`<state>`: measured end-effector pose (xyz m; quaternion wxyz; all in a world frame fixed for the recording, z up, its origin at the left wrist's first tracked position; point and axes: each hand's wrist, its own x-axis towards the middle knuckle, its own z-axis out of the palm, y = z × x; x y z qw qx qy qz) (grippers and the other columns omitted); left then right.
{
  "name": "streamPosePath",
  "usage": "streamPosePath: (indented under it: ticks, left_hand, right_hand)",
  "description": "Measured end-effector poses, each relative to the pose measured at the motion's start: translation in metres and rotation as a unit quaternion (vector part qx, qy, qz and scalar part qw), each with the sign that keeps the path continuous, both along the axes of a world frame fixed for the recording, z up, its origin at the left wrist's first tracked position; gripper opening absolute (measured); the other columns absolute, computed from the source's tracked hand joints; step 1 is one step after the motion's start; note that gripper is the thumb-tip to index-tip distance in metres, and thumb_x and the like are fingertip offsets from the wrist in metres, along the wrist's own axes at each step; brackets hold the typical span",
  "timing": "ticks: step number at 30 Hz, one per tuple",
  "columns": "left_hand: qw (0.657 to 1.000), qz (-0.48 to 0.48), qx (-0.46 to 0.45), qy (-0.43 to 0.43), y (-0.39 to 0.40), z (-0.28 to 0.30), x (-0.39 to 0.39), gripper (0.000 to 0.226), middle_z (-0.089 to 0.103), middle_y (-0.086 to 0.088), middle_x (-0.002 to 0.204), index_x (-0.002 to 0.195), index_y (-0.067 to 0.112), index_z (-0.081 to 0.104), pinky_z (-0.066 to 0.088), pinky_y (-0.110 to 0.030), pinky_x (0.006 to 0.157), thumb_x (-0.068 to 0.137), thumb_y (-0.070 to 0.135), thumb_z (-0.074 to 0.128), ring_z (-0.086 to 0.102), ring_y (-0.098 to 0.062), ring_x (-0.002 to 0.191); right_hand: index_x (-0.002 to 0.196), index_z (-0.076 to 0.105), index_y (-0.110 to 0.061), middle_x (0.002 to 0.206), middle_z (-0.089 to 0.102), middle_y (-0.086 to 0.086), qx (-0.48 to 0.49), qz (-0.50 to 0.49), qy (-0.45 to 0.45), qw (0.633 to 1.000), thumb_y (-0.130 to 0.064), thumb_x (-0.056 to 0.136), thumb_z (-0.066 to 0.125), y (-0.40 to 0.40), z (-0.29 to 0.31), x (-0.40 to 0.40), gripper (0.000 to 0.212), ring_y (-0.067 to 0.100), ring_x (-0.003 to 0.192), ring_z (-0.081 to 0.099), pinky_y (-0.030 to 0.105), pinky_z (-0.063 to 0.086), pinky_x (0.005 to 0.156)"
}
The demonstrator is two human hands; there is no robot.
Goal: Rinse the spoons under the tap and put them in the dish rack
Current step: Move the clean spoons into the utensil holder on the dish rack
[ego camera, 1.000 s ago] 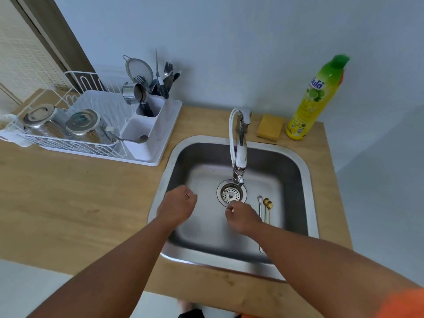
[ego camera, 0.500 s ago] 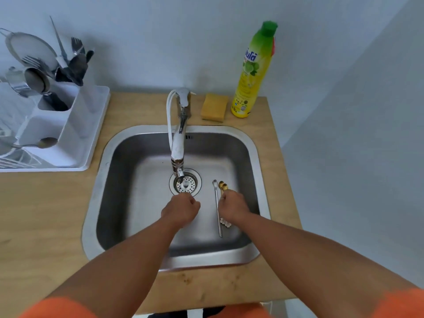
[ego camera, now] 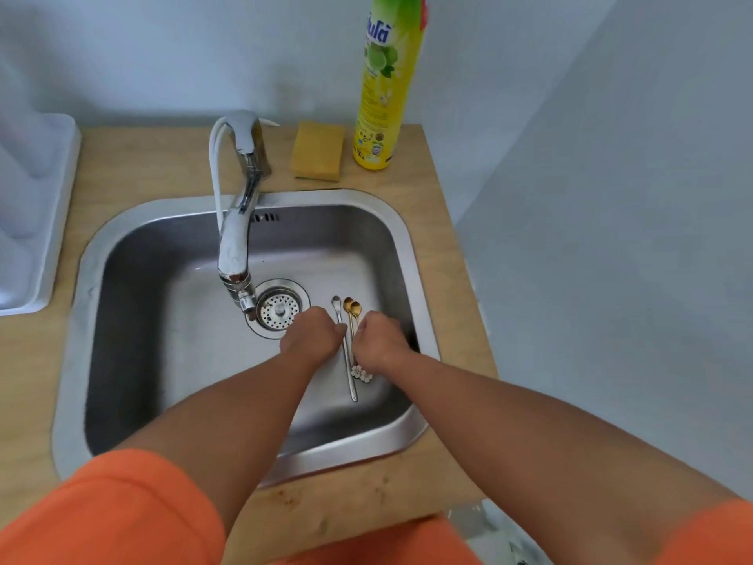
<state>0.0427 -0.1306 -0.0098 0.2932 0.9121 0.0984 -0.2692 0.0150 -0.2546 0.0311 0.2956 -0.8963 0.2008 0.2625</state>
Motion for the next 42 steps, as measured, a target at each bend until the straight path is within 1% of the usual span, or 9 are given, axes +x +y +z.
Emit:
streamPosePath:
  ticks: [8,11,17,21,26,31,35,38,42]
  left_hand:
    - [0.999,0.011,0.029,0.013,-0.001,-0.010,0.001,0.024,0.066,-0.007,0.077,0.076,0.012,0.064,0.043,-0.030,0.061,0.088,0.032,0.068,0.064,-0.027,0.071]
    - [0.999,0.032,0.024,0.033,0.007,-0.010,-0.003,0.026,0.063,-0.008,0.079,0.075,0.013,0.056,0.045,-0.031,0.063,0.086,0.033,0.069,0.067,-0.030,0.078]
    - [0.996,0.071,0.000,0.058,0.031,-0.012,-0.019,0.031,0.057,-0.001,0.073,0.071,0.018,0.051,0.042,-0.030,0.061,0.084,0.041,0.067,0.061,-0.025,0.072]
    - [0.992,0.092,-0.020,0.081,0.053,-0.006,-0.029,0.028,0.063,-0.009,0.087,0.079,0.013,0.056,0.044,-0.032,0.066,0.088,0.040,0.059,0.062,-0.031,0.081]
    - [0.982,0.158,-0.080,0.063,0.086,0.019,-0.042,0.021,0.071,-0.012,0.091,0.080,0.015,0.057,0.057,-0.040,0.069,0.084,0.035,0.051,0.071,-0.037,0.084]
    - [0.975,0.212,-0.069,-0.015,0.123,0.061,-0.047,0.018,0.075,-0.007,0.085,0.085,0.012,0.058,0.061,-0.045,0.069,0.089,0.030,0.054,0.074,-0.031,0.077]
    - [0.957,0.263,-0.051,-0.113,0.162,0.104,-0.056,0.021,0.073,0.004,0.077,0.086,0.013,0.059,0.057,-0.036,0.057,0.092,0.032,0.056,0.072,-0.017,0.063]
    - [0.937,0.300,-0.036,-0.177,0.193,0.143,-0.063,0.019,0.072,0.000,0.070,0.084,0.013,0.062,0.055,-0.034,0.048,0.090,0.030,0.057,0.070,-0.017,0.055]
    - [0.912,0.309,0.015,-0.268,0.234,0.204,-0.070,0.018,0.073,-0.001,0.073,0.080,0.015,0.062,0.061,-0.044,0.058,0.089,0.030,0.057,0.071,-0.018,0.059]
  right_hand:
    - [0.116,0.065,-0.006,0.120,0.066,0.016,-0.024,0.023,0.006,0.999,-0.014,0.099,0.055,0.000,-0.005,0.008,0.022,0.033,0.104,0.069,0.030,0.052,0.075]
    - [0.114,0.067,-0.004,0.117,0.067,0.016,-0.030,0.027,0.009,0.999,-0.012,0.098,0.054,0.006,-0.011,0.011,0.022,0.032,0.101,0.069,0.030,0.052,0.074]
    - [0.107,0.069,-0.004,0.106,0.070,0.013,-0.073,0.031,0.013,0.997,-0.015,0.098,0.059,0.015,-0.024,0.017,0.018,0.026,0.080,0.063,0.027,0.046,0.063]
    - [0.106,0.069,-0.003,0.109,0.070,0.015,-0.100,0.038,0.008,0.994,-0.017,0.097,0.059,0.014,-0.029,0.020,0.020,0.035,0.098,0.070,0.029,0.048,0.068]
    - [0.099,0.063,-0.009,0.109,0.069,0.014,-0.126,0.051,0.000,0.991,-0.019,0.099,0.058,0.015,-0.033,0.020,0.011,0.034,0.097,0.069,0.033,0.053,0.072]
    - [0.101,0.067,-0.007,0.106,0.068,0.013,-0.153,0.114,0.007,0.982,-0.017,0.097,0.055,0.020,-0.030,0.015,0.016,0.032,0.097,0.069,0.040,0.061,0.080]
    - [0.082,0.053,-0.015,0.093,0.065,0.008,-0.139,0.162,-0.004,0.977,-0.024,0.094,0.048,0.029,-0.026,0.011,0.016,0.027,0.078,0.059,0.033,0.047,0.065]
    - [0.094,0.050,-0.015,0.093,0.063,0.006,-0.111,0.211,-0.043,0.970,-0.027,0.091,0.046,0.052,-0.018,0.006,0.013,0.030,0.080,0.058,0.036,0.039,0.067]
    - [0.114,0.049,-0.012,0.097,0.067,0.010,-0.082,0.298,-0.104,0.945,-0.025,0.095,0.042,0.093,-0.011,-0.009,0.024,0.036,0.086,0.063,0.038,0.038,0.071]
